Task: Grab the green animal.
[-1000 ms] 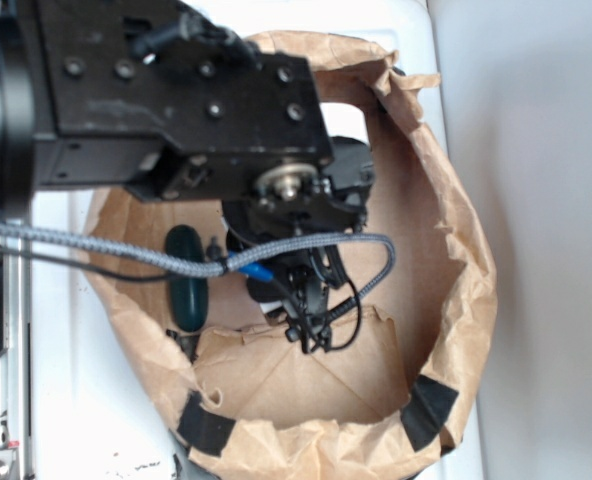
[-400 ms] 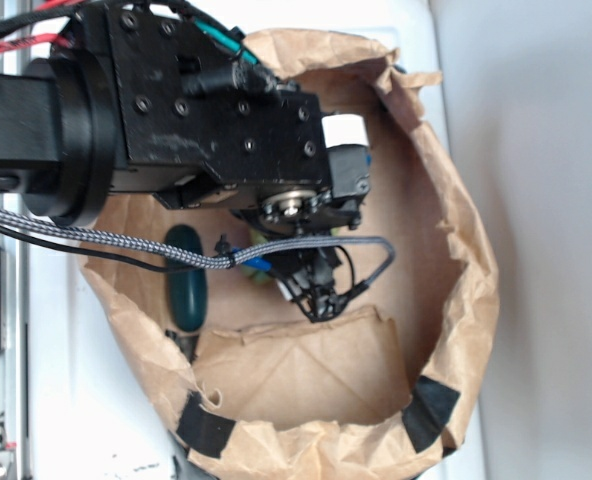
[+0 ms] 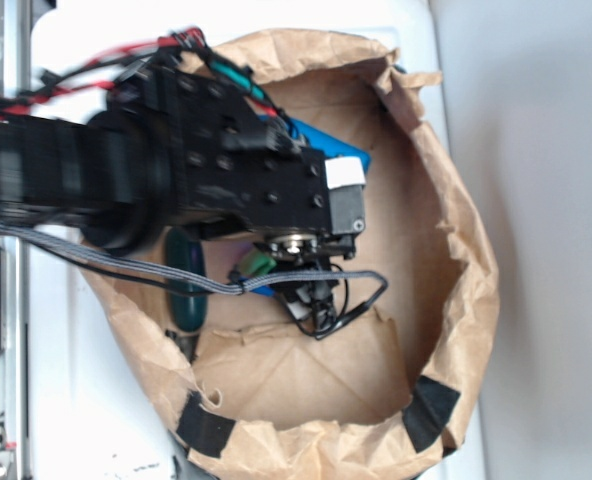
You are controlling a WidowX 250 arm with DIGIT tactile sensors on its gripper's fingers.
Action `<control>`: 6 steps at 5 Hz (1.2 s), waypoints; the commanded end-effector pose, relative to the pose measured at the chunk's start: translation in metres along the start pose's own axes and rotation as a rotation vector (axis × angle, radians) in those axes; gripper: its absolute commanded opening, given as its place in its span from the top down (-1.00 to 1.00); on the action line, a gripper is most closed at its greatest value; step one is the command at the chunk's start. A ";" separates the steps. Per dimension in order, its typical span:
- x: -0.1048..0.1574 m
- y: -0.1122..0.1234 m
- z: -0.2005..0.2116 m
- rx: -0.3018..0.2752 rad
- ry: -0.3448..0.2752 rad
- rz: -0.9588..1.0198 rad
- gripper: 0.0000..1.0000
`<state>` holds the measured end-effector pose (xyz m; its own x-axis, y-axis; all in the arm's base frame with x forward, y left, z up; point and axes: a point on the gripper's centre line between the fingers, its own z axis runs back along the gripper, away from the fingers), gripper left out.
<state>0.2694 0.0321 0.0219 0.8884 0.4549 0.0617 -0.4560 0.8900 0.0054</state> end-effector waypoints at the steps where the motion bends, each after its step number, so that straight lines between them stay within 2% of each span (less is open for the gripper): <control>1: 0.018 -0.011 -0.005 -0.023 -0.035 -0.014 1.00; 4: 0.005 -0.009 0.075 -0.176 -0.006 -0.062 1.00; 5: 0.000 -0.016 0.097 -0.194 -0.017 -0.058 1.00; 6: -0.005 -0.021 0.107 -0.169 -0.029 -0.058 1.00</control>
<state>0.2599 0.0013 0.1062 0.9136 0.4062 0.0168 -0.4006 0.9066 -0.1329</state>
